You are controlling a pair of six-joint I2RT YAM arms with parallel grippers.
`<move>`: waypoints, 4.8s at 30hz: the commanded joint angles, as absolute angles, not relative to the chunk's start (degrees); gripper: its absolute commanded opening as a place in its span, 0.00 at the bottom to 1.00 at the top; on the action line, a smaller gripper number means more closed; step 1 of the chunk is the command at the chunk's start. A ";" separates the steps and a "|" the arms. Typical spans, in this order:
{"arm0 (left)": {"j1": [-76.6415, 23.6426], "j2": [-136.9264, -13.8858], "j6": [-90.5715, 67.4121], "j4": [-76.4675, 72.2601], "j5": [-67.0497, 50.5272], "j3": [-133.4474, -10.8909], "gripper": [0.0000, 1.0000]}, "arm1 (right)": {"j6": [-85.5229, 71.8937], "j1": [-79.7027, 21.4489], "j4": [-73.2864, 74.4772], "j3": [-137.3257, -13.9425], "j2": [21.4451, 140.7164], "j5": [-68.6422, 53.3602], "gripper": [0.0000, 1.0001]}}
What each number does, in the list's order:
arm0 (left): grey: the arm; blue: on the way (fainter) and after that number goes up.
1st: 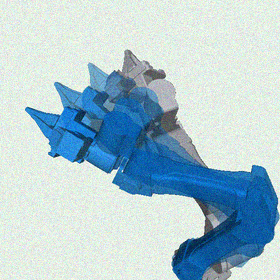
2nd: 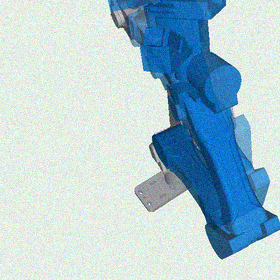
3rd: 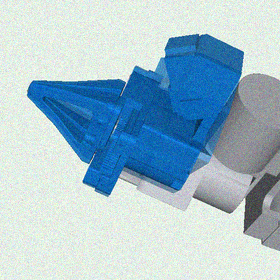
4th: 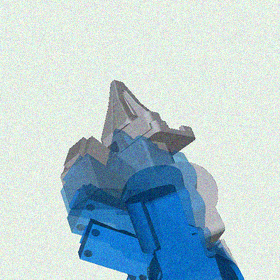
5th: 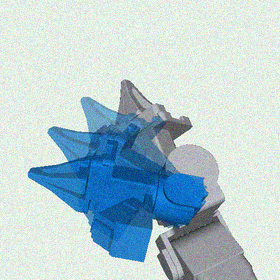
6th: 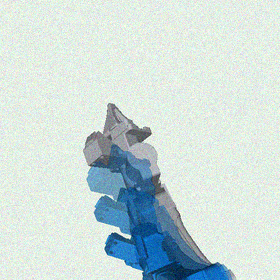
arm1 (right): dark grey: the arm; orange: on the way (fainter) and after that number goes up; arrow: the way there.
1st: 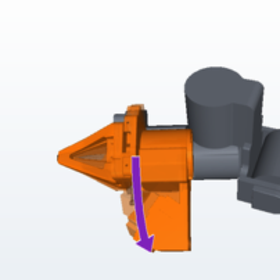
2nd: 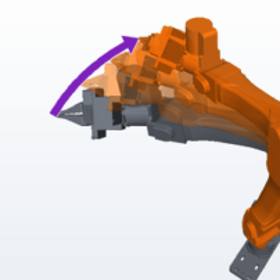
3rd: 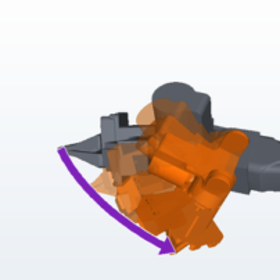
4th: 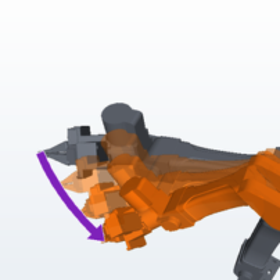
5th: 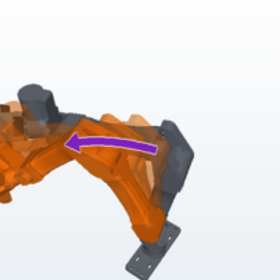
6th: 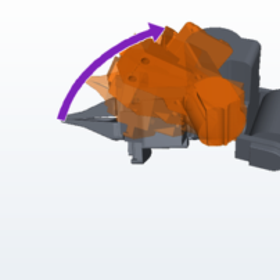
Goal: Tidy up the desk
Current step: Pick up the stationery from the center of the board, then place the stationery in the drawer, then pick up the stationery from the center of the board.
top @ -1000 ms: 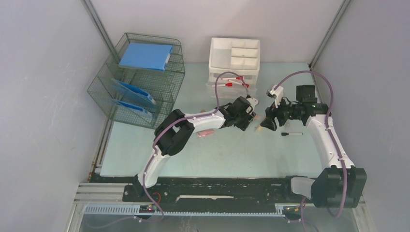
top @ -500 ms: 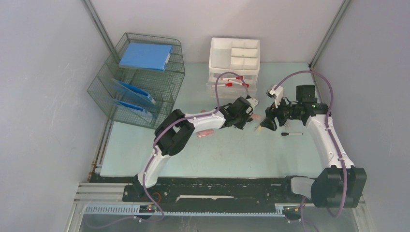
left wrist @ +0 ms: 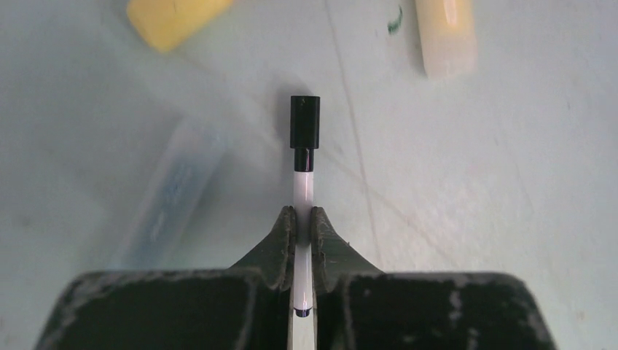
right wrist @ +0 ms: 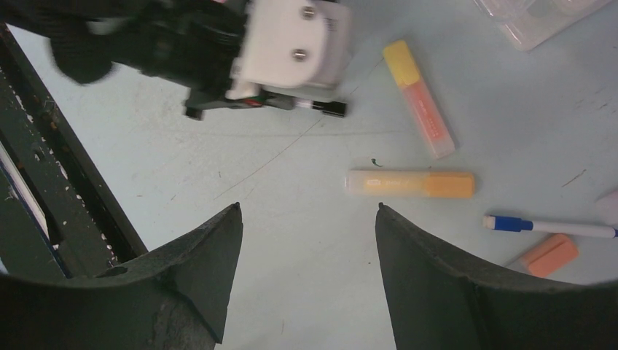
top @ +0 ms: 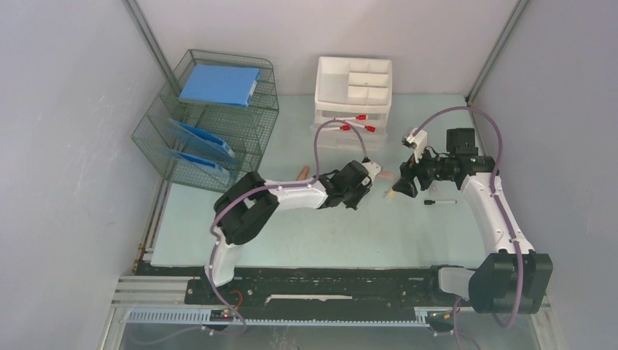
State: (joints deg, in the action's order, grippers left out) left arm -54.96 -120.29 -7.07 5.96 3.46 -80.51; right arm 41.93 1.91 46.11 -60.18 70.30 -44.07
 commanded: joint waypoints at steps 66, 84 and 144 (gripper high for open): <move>-43.18 -86.38 19.11 -12.57 10.19 -72.62 0.94 | 43.57 5.59 47.41 -60.95 68.01 -45.42 0.75; -40.64 -84.11 -8.50 -35.45 -10.81 -63.51 1.00 | 25.37 9.31 36.18 -60.35 78.12 -39.83 0.73; -39.72 -99.09 -19.58 -42.36 -17.25 -76.03 1.00 | -10.33 2.07 15.33 -63.01 104.64 4.86 0.42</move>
State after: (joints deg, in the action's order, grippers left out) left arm -39.88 -99.13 -18.65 -40.99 -16.29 -73.69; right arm -10.76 1.39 15.77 -61.41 103.48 4.64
